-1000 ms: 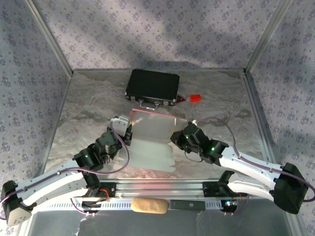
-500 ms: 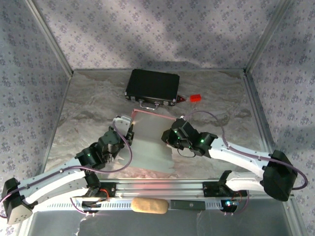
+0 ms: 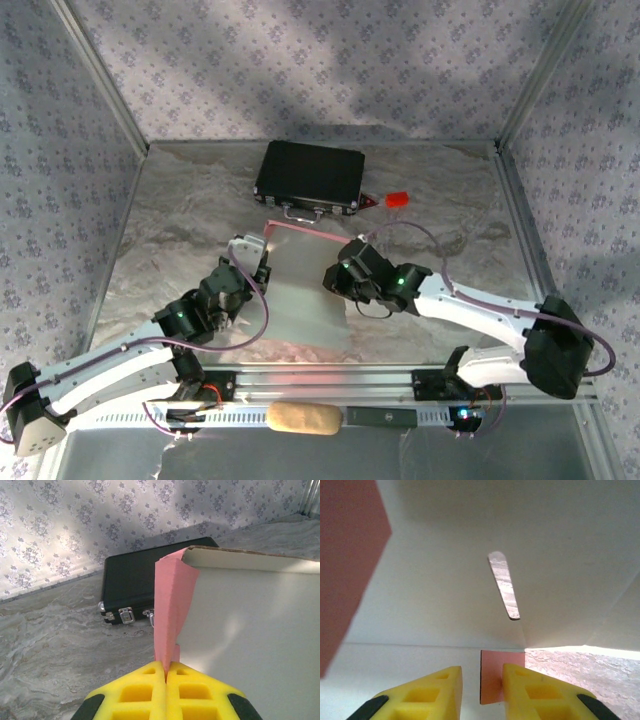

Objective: Fold the paper box

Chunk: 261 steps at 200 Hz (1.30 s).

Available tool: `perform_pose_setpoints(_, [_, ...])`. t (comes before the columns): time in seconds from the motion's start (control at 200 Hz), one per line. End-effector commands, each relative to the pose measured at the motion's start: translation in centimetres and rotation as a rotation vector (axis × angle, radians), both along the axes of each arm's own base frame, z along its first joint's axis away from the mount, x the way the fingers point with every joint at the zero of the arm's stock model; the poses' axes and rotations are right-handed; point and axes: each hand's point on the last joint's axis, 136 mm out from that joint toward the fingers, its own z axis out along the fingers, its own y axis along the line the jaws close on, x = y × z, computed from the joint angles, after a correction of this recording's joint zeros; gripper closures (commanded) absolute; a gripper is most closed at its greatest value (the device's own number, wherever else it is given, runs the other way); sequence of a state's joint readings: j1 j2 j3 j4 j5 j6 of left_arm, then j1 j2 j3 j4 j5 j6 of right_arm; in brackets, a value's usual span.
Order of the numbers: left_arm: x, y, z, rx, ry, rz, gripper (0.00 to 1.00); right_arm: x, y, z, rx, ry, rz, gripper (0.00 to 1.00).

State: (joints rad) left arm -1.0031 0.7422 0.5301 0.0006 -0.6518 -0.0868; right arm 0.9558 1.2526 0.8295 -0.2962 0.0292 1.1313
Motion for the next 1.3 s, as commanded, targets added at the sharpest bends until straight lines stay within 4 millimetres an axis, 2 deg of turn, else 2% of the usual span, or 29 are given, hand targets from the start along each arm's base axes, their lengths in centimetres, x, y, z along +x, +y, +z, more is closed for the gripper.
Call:
perform_pose_setpoints(0.0, [-0.2,-1.0,2.6,-0.063,-0.026,-0.045,1.00,-0.4,0.0,5.7,0.032,-0.166,0.109,0.66])
perform_pose_setpoints(0.115, [0.0,-0.3,3.0,-0.068,0.006,-0.025,1.00,-1.0,-2.8,9.5,0.050,-0.289,0.170,0.58])
perform_pose_setpoints(0.23, [0.7,0.4,3.7,-0.163,0.093,-0.050,1.00,-0.4,-7.5,13.2,0.123,-0.410,0.140,0.52])
perform_pose_setpoints(0.33, [1.4,1.0,4.8,-0.266,0.159,-0.080,1.00,1.3,-11.6,14.6,0.198,-0.436,0.037,0.51])
perform_pose_setpoints(0.455, [2.2,1.3,6.2,-0.378,0.238,-0.136,1.00,4.6,-13.9,16.0,0.414,-0.463,0.001,0.54])
perform_pose_setpoints(0.51, [2.6,1.2,6.5,-0.408,0.278,-0.156,1.00,5.9,-14.2,15.9,0.499,-0.461,0.020,0.57])
perform_pose_setpoints(0.57, [3.0,1.2,6.8,-0.425,0.304,-0.169,1.00,7.0,-14.1,15.1,0.505,-0.457,0.051,0.57])
perform_pose_setpoints(0.68, [3.6,1.6,6.8,-0.415,0.328,-0.156,1.00,7.4,-12.9,14.9,0.523,-0.485,0.143,0.57])
perform_pose_setpoints(0.844, [3.9,1.8,6.3,-0.382,0.344,-0.139,1.00,4.5,-12.2,17.0,0.384,-0.652,0.180,0.45])
perform_pose_setpoints(0.934, [4.1,1.8,6.1,-0.376,0.346,-0.137,1.00,3.6,-11.6,17.4,0.349,-0.653,0.199,0.42])
perform_pose_setpoints(1.129, [4.2,1.6,5.9,-0.372,0.350,-0.143,1.00,4.8,-9.5,14.3,0.176,-0.565,0.264,0.45])
perform_pose_setpoints(1.299, [4.2,1.7,6.0,-0.367,0.352,-0.138,1.00,5.3,-8.4,13.6,0.084,-0.539,0.287,0.51])
